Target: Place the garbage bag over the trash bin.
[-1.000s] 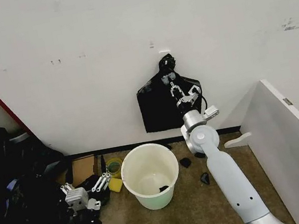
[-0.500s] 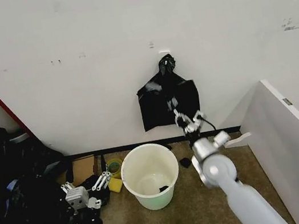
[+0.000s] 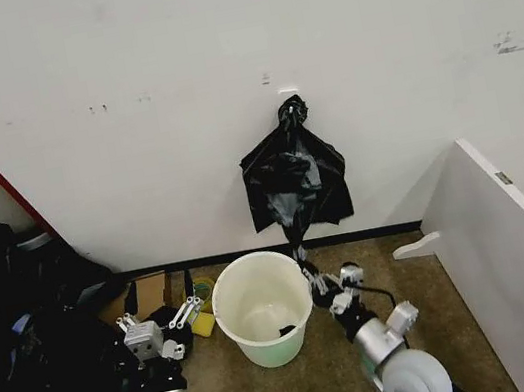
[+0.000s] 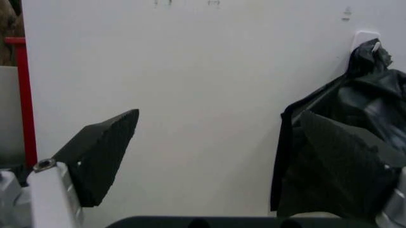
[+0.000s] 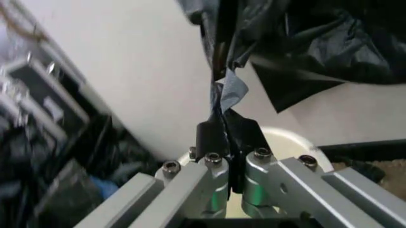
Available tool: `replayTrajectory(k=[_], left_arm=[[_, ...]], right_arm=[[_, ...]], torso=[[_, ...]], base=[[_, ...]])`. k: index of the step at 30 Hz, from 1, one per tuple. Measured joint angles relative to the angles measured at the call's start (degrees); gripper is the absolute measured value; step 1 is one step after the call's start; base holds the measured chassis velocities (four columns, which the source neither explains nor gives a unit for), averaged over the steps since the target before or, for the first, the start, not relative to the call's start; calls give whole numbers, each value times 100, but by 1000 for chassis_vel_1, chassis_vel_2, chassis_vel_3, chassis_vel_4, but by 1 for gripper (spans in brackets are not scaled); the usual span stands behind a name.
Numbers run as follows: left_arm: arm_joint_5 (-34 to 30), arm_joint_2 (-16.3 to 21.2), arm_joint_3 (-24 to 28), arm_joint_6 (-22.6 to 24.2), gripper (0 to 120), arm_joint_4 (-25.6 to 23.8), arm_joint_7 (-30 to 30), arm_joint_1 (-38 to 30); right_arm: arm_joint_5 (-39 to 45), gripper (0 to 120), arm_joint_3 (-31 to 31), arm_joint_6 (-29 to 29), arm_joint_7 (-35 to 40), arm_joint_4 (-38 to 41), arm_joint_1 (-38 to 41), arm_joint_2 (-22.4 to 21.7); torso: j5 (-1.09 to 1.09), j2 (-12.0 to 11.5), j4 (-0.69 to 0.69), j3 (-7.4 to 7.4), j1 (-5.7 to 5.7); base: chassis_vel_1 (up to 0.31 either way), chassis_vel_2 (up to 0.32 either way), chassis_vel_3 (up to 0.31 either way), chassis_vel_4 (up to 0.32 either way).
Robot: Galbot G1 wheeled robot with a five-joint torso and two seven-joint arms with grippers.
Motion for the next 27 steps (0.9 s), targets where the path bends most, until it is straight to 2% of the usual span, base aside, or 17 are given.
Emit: replayTrajectory(k=[2, 8, 12, 17, 20, 23, 24, 27], left_arm=[[-26, 16, -8, 19, 100, -7, 0, -8], [-165, 124, -94, 82, 100, -69, 1, -38], [-219, 173, -125, 93, 100, -104, 1, -36], [-259, 218, -135, 101, 100, -117, 1, -43], [-273, 238, -135, 108, 100, -118, 1, -58], [-275, 240, -123, 116, 100, -118, 1, -70], [-275, 240, -118, 119, 100, -117, 1, -74], [-272, 234, -82, 138, 100, -108, 2, -106]], right_arm=[[-127, 0, -9, 58, -177, -95, -20, -25], [-856, 0, 85, 431, -1428, -719, -61, -52], [-1209, 0, 180, 581, -1888, -951, -54, -30], [-1616, 0, 292, 726, -1948, -1177, -7, 42], [-2466, 0, 593, 1164, -1957, -1460, 82, 140], [-2818, 0, 778, 1462, -1964, -1536, 104, 177], [-2879, 1, 831, 1550, -1974, -1536, 104, 181], [-2671, 17, 1109, 1846, -2481, -1388, 58, 168]], torso=[[0, 0, 0, 0, 0], [0, 0, 0, 0, 0], [-1, 0, 0, 0, 0], [0, 0, 0, 0, 0], [0, -1, 0, 1, 0], [1, -2, 0, 1, 0], [0, -2, 0, 1, 0], [0, -2, 0, 1, 1]], base=[[0, 0, 0, 0], [0, 0, 0, 0], [0, 0, 0, 0], [0, 0, 0, 0], [0, 0, 0, 0], [0, 0, 0, 0], [0, 0, 0, 0], [0, 0, 0, 0]])
